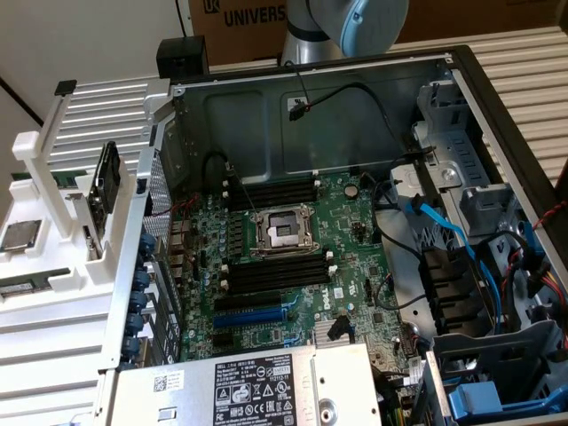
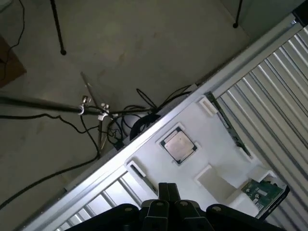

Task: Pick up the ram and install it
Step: 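Pick up the ram and move it above insertion slot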

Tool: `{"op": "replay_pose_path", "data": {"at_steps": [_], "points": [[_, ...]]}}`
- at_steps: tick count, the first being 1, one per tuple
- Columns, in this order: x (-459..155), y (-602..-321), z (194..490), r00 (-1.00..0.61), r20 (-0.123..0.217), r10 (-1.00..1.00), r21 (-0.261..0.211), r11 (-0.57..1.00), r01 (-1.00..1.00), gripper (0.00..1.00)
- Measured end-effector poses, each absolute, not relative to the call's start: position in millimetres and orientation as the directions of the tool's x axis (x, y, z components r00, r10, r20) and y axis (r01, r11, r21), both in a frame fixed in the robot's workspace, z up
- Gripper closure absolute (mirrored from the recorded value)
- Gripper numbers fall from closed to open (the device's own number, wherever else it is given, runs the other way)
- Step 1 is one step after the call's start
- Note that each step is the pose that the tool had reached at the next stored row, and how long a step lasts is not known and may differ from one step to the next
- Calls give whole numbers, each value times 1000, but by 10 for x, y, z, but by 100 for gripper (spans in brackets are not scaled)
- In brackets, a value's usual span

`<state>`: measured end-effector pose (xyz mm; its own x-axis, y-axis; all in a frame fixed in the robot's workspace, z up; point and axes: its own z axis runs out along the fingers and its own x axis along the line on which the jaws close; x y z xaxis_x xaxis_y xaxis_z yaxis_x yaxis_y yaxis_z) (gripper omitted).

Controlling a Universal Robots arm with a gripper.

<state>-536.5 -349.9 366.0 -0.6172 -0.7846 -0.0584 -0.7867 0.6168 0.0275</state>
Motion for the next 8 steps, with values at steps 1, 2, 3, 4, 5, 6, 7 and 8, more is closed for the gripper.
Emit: {"op": "replay_pose_path", "data": {"at_steps": [1,2,3,4,5,6,7,8], "points": [[-5365,-3499,3660,-602,-58,-796,28,602,-798,90],[-5364,-3499,3659,-587,-58,-807,28,587,-809,90],[-5364,-3499,3659,-558,-58,-828,28,557,-830,90],[-5364,-3499,3659,-542,-58,-838,27,542,-840,90],[-5365,-3499,3659,-527,-58,-848,28,527,-850,90],[-5364,-3499,3660,-511,-58,-858,28,510,-860,90],[-5364,-3499,3660,-496,-58,-866,27,496,-868,90],[-5364,-3499,3659,-448,-58,-892,28,447,-894,90]]}}
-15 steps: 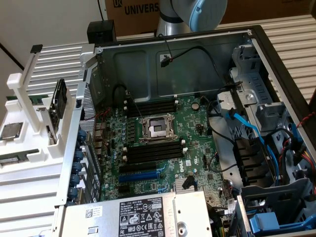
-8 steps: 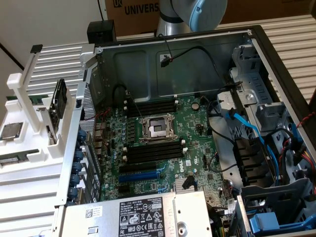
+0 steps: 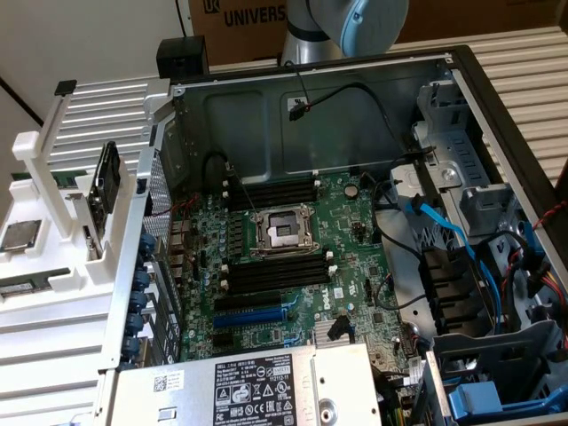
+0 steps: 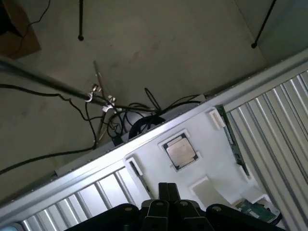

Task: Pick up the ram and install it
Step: 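Pick up the ram and move it above insertion slot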

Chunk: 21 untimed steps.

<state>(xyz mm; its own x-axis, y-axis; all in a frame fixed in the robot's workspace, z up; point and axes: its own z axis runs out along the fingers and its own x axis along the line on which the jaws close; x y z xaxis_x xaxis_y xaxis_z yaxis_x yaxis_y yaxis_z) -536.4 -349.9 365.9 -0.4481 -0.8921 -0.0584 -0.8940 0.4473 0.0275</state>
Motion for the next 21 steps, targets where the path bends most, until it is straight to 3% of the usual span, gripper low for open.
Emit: {"op": "replay_pose_path", "data": {"at_steps": [15,21], "points": [[-5364,-3499,3659,-112,-52,-992,18,111,-994,90],[-5364,-3500,3658,-52,-54,-997,-29,54,-998,90]]}}
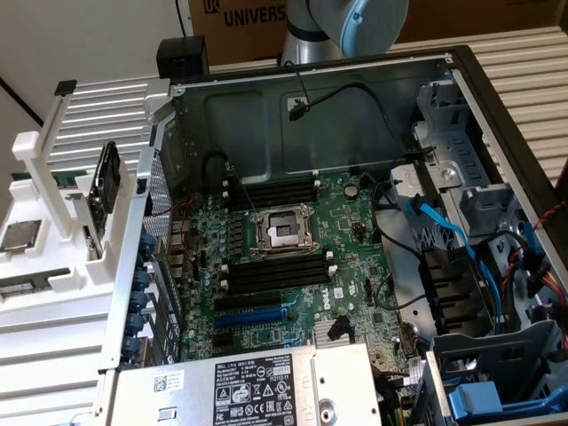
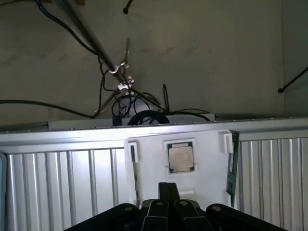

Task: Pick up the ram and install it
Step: 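Pick up the ram and move it above insertion slot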

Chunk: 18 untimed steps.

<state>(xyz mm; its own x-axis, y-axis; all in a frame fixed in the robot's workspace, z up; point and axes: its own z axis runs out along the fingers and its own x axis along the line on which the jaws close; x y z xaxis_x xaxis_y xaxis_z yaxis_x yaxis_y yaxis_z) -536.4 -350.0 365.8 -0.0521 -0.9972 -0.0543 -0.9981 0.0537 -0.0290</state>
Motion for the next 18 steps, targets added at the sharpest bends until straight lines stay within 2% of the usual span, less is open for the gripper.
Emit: {"op": "replay_pose_path", "data": {"at_steps": [12,15,18], "points": [[-5331,-3588,3654,-43,-57,-997,-35,45,-998,90],[-5325,-3684,3647,-43,-65,-997,-34,45,-998,90],[-5235,-3897,3610,-44,-70,-997,-22,45,-999,90]]}}
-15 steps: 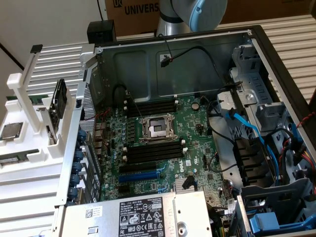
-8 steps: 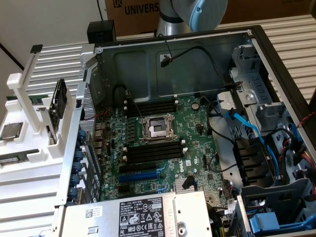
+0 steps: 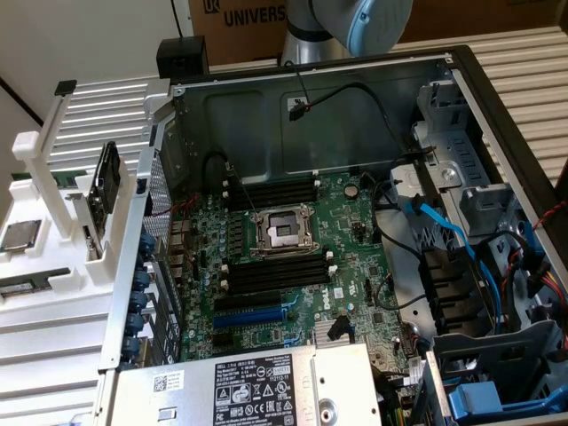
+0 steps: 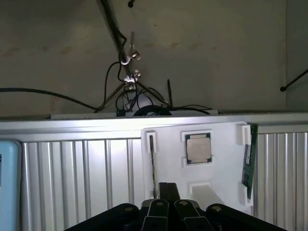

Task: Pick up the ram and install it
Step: 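Pick up the ram and move it above insertion slot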

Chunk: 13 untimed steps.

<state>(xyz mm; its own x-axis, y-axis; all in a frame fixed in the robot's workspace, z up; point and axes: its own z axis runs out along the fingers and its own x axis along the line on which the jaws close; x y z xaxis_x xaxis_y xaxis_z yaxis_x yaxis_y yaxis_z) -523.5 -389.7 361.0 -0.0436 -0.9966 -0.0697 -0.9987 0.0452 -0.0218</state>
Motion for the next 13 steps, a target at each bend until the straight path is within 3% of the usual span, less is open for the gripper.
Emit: {"op": "replay_pose_path", "data": {"at_steps": [13], "points": [[-4897,-3957,3529,-48,-64,-997,43,45,-998,90]]}}
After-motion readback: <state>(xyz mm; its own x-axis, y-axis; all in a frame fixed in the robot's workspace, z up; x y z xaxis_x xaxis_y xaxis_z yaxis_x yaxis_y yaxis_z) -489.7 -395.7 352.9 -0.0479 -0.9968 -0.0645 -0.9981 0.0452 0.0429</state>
